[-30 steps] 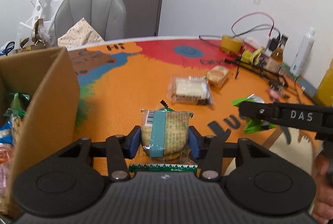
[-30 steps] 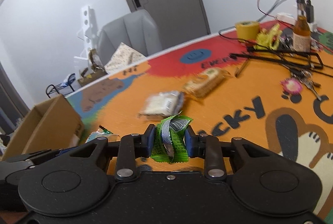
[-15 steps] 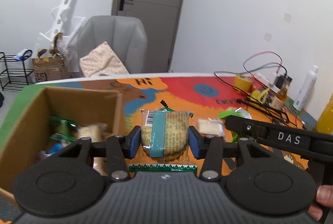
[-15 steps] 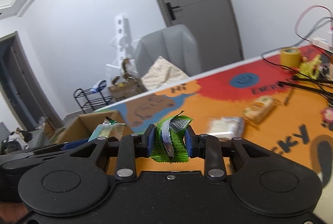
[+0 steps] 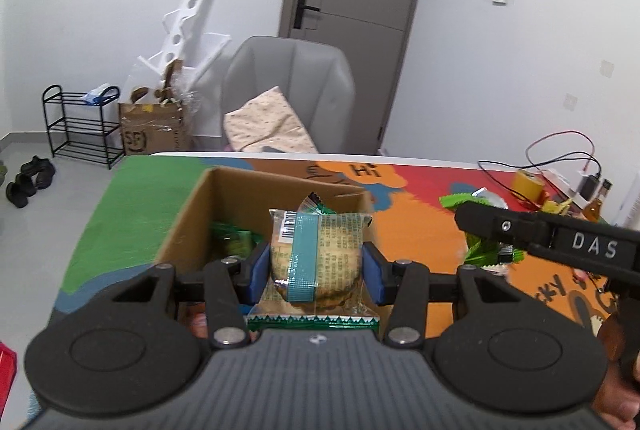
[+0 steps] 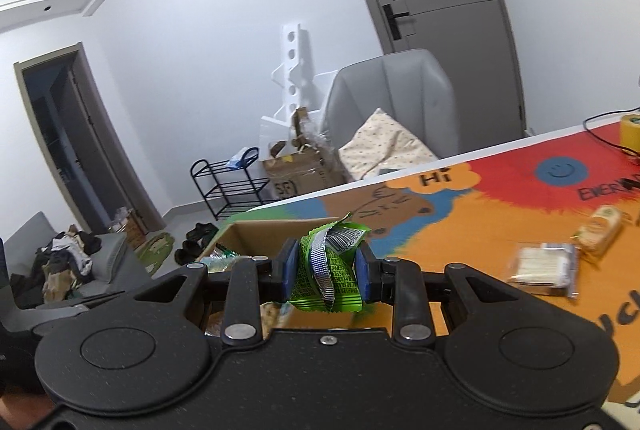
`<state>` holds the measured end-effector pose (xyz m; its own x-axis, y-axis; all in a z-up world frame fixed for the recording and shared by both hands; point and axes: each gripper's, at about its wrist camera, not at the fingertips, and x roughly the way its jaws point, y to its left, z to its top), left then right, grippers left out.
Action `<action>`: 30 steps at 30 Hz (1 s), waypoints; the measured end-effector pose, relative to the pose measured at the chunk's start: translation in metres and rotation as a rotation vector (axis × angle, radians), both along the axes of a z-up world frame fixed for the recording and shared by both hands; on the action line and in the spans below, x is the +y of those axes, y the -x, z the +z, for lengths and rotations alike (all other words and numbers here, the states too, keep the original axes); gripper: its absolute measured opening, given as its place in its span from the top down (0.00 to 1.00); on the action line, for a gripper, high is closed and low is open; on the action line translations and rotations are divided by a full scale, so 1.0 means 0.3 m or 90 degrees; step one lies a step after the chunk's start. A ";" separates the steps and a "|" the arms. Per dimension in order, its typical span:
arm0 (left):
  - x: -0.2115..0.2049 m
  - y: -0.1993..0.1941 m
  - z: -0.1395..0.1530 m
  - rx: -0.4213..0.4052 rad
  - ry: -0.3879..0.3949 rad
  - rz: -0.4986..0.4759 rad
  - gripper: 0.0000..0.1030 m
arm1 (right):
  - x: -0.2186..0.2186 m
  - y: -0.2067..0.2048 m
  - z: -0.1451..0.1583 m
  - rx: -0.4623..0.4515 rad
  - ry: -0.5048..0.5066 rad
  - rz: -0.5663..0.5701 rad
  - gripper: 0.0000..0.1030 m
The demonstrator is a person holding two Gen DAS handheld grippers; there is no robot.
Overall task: Organize snacks
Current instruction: 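Carry the biscuit pack and green-silver wrapper over the box with both grippers, then open both grippers to drop the snacks into the box and withdraw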
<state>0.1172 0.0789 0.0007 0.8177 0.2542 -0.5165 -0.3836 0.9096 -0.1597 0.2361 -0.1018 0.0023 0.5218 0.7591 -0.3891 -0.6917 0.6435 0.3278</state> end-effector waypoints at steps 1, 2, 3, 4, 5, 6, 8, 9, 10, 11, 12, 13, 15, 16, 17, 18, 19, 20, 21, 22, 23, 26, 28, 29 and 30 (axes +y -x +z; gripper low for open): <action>0.012 0.009 -0.005 0.002 0.003 0.004 0.54 | 0.012 0.005 0.003 -0.001 0.001 0.004 0.73; 0.026 0.016 -0.009 0.003 0.007 0.007 0.54 | 0.026 0.010 0.005 -0.002 0.002 0.008 0.73; 0.036 0.021 -0.014 0.005 0.011 0.009 0.54 | 0.043 0.013 0.008 -0.004 0.004 0.013 0.73; 0.045 0.026 -0.019 0.008 0.014 0.008 0.54 | 0.055 0.020 0.009 -0.004 0.006 0.016 0.73; 0.053 0.028 -0.025 0.010 0.019 0.007 0.54 | 0.070 0.022 0.011 -0.003 0.007 0.019 0.73; 0.062 0.028 -0.031 0.015 0.025 0.006 0.54 | 0.083 0.028 0.015 -0.004 0.008 0.022 0.73; 0.079 0.031 -0.036 0.018 0.034 0.008 0.54 | 0.107 0.033 0.018 -0.005 0.011 0.025 0.73; 0.085 0.036 -0.035 0.012 0.031 0.014 0.54 | 0.117 0.036 0.020 -0.004 0.012 0.024 0.73; 0.090 0.041 -0.032 0.010 0.024 0.018 0.52 | 0.125 0.036 0.021 -0.003 0.013 0.024 0.73; 0.091 0.043 -0.030 0.009 0.020 0.019 0.52 | 0.132 0.037 0.023 -0.002 0.013 0.026 0.73; 0.097 0.046 -0.027 0.007 0.021 0.019 0.51 | 0.139 0.039 0.024 -0.001 0.013 0.026 0.73; 0.102 0.050 -0.025 0.004 0.024 0.017 0.51 | 0.147 0.040 0.025 -0.001 0.015 0.026 0.73; 0.112 0.060 -0.019 -0.004 0.026 0.017 0.50 | 0.163 0.040 0.028 -0.003 0.018 0.021 0.73; 0.115 0.065 -0.018 -0.006 0.027 0.019 0.49 | 0.169 0.039 0.029 -0.004 0.015 0.020 0.73; 0.124 0.066 -0.018 -0.008 0.028 0.020 0.47 | 0.173 0.036 0.031 -0.005 0.008 0.021 0.72; 0.129 0.068 -0.018 -0.008 0.029 0.020 0.46 | 0.174 0.030 0.032 -0.004 -0.003 0.024 0.71; 0.135 0.065 -0.019 -0.008 0.031 0.019 0.44 | 0.171 0.021 0.028 0.002 -0.010 0.022 0.68; 0.140 0.062 -0.020 -0.007 0.033 0.019 0.39 | 0.165 0.018 0.026 0.006 -0.009 0.010 0.58; 0.144 0.059 -0.020 -0.006 0.034 0.021 0.36 | 0.150 0.017 0.022 0.006 -0.013 -0.002 0.52; 0.142 0.055 -0.021 -0.004 0.032 0.024 0.31 | 0.132 0.018 0.018 0.005 -0.019 -0.008 0.50; 0.137 0.047 -0.021 -0.001 0.027 0.025 0.27 | 0.113 0.017 0.011 0.007 -0.023 -0.016 0.47; 0.110 0.031 -0.021 0.007 0.009 0.015 0.21 | 0.053 0.000 -0.015 0.027 -0.015 -0.047 0.44; 0.085 0.020 -0.019 0.011 0.000 0.018 0.19 | 0.013 -0.010 -0.029 0.034 -0.013 -0.065 0.41; 0.077 0.014 -0.020 0.011 0.001 0.017 0.18 | -0.009 -0.012 -0.033 0.034 -0.013 -0.075 0.38; 0.069 0.007 -0.021 0.012 0.004 0.013 0.18 | -0.039 -0.010 -0.037 0.035 -0.013 -0.086 0.36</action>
